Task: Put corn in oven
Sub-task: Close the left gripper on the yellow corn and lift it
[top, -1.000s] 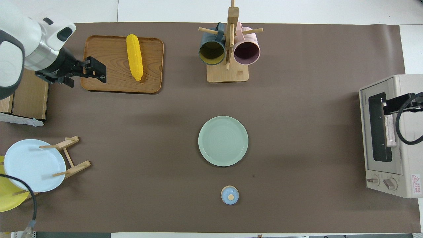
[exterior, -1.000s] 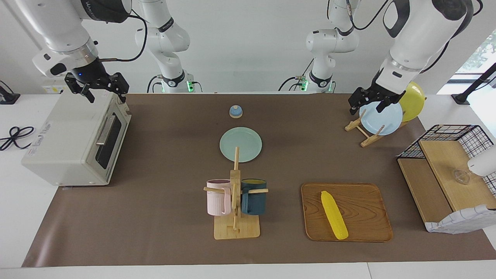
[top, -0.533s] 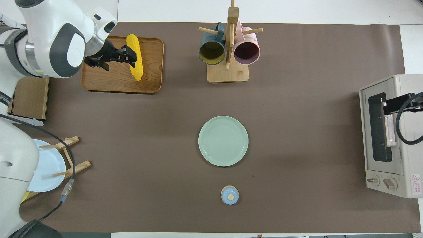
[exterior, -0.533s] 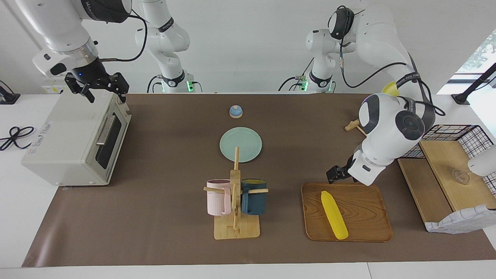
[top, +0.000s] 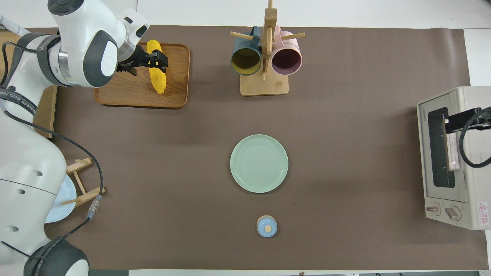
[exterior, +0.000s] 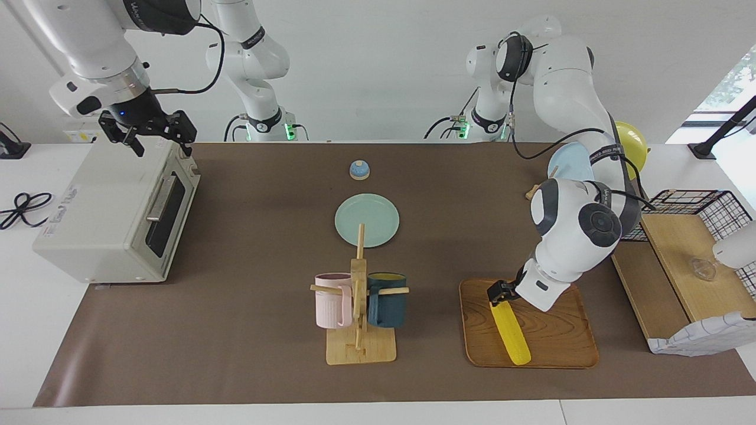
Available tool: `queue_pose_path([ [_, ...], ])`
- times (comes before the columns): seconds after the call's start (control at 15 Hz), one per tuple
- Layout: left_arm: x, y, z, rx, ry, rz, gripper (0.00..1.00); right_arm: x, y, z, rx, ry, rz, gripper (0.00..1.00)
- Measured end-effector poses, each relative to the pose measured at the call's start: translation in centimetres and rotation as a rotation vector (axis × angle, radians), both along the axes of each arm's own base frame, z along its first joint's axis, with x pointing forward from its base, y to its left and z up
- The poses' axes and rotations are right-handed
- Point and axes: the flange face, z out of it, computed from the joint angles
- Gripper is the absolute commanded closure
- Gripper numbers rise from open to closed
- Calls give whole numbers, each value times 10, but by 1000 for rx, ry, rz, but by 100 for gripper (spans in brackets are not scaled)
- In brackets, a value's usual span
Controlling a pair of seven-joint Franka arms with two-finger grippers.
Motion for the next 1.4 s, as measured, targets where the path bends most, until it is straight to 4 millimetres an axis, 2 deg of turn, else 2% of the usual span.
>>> queue_pose_path([
  [0.2, 6, 8, -2, 28, -38, 6, 0, 0, 0, 0, 0, 0, 0, 0],
  [0.47, 9, 5, -7, 25, -60, 3, 0, 0, 0, 0, 0, 1, 0, 0],
  [0.8, 17, -13, -42, 24, -73, -11, 0, 0, 0, -1, 0, 3, -1, 0],
  [1.4, 28, -12, -46, 21, -141, -2, 0, -1, -8, -2, 1, 6, -15, 0],
])
